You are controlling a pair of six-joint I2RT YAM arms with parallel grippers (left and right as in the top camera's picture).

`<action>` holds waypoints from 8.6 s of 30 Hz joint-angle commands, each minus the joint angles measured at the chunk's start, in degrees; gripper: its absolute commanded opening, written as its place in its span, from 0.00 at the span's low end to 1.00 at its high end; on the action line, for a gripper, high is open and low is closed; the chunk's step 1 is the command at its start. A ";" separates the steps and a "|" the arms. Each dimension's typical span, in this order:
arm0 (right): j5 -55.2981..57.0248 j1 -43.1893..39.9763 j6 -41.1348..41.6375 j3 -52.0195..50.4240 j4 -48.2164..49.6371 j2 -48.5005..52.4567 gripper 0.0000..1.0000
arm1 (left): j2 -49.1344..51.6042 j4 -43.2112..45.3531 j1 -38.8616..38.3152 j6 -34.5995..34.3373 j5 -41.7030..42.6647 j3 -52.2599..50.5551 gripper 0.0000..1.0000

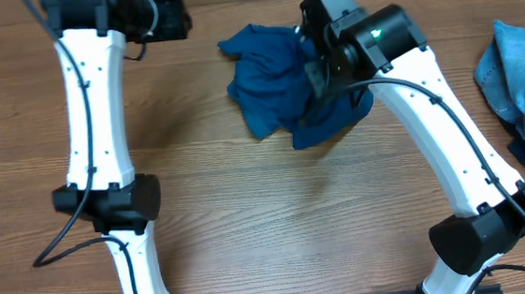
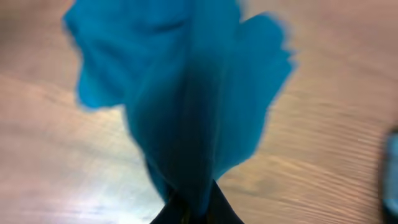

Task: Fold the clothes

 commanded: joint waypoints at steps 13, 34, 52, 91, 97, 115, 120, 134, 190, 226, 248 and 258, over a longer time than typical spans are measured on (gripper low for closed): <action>-1.60 -0.15 6.36 2.93 -6.38 -1.90 0.68 | 18.23 15.61 -7.10 0.04 9.01 0.50 0.74; -4.09 -0.15 6.34 2.82 -5.70 -1.88 0.66 | 26.95 22.58 -11.72 -3.45 1.88 0.50 0.72; -6.45 -0.15 6.34 2.82 -6.97 -1.88 0.64 | 30.40 19.96 -12.15 -1.64 -5.60 0.39 0.23; -10.97 -0.17 9.46 2.14 -9.20 -1.88 0.75 | -5.11 -8.63 3.74 -3.21 -30.69 21.03 0.04; -14.64 -0.22 11.02 -6.23 -2.32 -1.75 0.91 | -5.14 -8.68 4.24 -3.15 -30.73 21.03 0.04; -29.05 1.86 1.40 -28.24 15.39 -0.70 1.00 | -6.56 -7.13 4.31 -3.15 -32.22 21.03 0.04; -26.05 5.20 1.38 -32.28 22.58 0.74 1.00 | -6.86 -6.73 4.31 -3.15 -32.15 21.03 0.04; -2.14 0.31 7.52 -32.81 32.72 3.80 0.15 | -8.33 -6.51 4.31 -3.17 -31.98 21.03 0.04; -12.09 -16.55 -2.03 -0.48 36.94 3.50 0.09 | -8.90 22.75 10.14 -2.19 -15.41 13.16 0.04; -18.23 -15.89 9.11 -1.31 16.65 12.74 0.80 | -1.73 -6.88 5.64 -3.96 -7.52 -1.40 0.51; -30.42 -15.43 9.77 -1.31 49.81 25.24 0.84 | 5.40 -4.55 2.25 -4.04 -5.95 -2.19 0.58; -32.85 -15.39 11.98 -1.01 42.82 26.32 0.82 | 5.53 12.35 -2.32 -1.33 -4.46 -7.43 0.70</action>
